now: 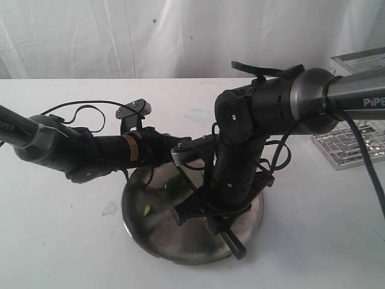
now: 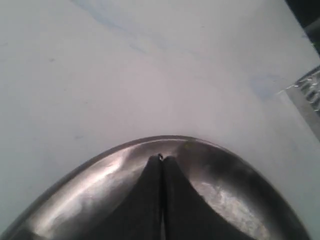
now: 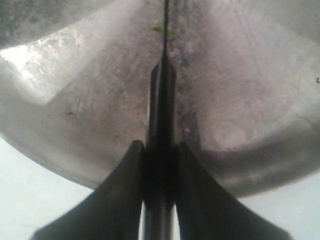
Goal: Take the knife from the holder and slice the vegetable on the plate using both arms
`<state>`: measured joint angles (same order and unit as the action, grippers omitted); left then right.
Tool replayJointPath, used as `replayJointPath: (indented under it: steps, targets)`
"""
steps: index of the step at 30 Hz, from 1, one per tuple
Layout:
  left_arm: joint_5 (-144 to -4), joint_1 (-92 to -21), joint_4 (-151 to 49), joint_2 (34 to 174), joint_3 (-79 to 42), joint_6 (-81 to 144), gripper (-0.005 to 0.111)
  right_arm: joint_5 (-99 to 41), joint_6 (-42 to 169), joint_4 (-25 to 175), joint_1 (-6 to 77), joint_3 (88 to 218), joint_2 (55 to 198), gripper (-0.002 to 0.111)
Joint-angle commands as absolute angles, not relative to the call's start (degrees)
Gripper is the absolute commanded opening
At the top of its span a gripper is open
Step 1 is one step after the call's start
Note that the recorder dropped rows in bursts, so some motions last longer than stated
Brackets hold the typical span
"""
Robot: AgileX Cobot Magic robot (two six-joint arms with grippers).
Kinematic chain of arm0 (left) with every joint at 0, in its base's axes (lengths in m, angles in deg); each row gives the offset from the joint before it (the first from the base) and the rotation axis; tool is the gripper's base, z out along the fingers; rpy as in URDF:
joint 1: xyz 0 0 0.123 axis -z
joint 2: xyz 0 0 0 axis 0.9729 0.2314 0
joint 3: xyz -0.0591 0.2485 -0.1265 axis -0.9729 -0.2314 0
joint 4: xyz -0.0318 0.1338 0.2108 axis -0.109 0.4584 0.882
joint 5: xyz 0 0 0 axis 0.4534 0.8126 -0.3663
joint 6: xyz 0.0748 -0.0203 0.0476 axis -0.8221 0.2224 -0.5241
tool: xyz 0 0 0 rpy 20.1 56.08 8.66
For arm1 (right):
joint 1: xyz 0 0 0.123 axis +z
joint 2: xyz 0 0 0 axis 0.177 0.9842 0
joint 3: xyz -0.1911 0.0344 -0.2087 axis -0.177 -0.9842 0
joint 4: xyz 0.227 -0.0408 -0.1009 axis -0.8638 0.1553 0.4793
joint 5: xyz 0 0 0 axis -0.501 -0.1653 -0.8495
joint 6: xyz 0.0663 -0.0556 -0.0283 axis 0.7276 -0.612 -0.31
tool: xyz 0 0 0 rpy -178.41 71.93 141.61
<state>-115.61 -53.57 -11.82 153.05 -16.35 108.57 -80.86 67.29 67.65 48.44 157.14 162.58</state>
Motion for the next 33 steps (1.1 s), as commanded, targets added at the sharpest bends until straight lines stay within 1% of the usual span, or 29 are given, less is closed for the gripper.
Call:
replayJointPath:
  steps: [1,4,11,18,25,33]
  targets:
    - [-124.27,-53.65,-7.43,152.76,-16.21,107.68,0.0,-80.84,67.23,67.52,48.42,157.05,162.57,0.0]
    - [-123.91,-53.65,-6.84,152.76,-16.21,107.68,0.0,-80.84,67.23,67.52,48.42,157.05,162.57,0.0]
    - [-114.97,-53.65,-5.22,152.76,-16.21,107.53,0.0,-80.84,67.23,67.52,48.42,157.05,163.64,0.0]
    - [-112.26,-53.65,-3.65,152.76,-16.21,104.04,0.0,-80.16,67.23,67.29,48.42,157.05,164.19,0.0]
    - [-103.01,-53.65,-3.33,152.89,-16.21,101.2,0.0,-79.87,67.23,67.29,48.42,157.05,164.19,0.0]
    - [-101.46,-53.65,-3.33,153.62,-16.21,99.95,0.0,-78.35,67.23,67.29,48.42,157.05,164.19,0.0]
